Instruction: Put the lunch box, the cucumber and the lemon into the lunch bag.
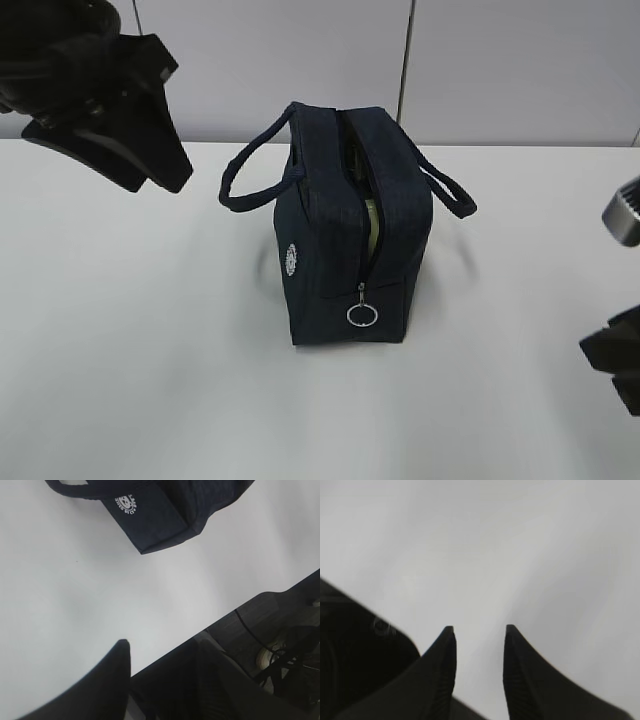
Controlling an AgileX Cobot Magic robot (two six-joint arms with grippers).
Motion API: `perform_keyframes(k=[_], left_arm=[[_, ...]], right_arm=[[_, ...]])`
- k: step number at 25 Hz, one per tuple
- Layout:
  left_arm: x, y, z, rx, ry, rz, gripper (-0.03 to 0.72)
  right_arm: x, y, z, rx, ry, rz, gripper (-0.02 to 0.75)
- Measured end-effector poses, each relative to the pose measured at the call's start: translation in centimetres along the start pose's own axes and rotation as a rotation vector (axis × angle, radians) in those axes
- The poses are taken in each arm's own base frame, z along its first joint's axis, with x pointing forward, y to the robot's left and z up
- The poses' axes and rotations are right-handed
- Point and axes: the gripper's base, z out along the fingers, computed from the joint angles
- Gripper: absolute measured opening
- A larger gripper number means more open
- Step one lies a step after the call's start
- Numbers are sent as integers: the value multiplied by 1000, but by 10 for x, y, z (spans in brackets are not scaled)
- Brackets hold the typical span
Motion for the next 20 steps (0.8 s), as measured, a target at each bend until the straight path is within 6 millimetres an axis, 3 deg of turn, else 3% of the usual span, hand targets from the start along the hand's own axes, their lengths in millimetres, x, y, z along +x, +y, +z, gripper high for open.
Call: perform_keyframes(k=[12, 20], left_arm=[[0, 0, 0, 0, 0, 0, 300], [0, 0, 0, 0, 0, 0, 300]], right_arm=[[7, 9, 23, -23, -316, 34, 244], [-5, 41, 46, -115, -333, -94, 244]])
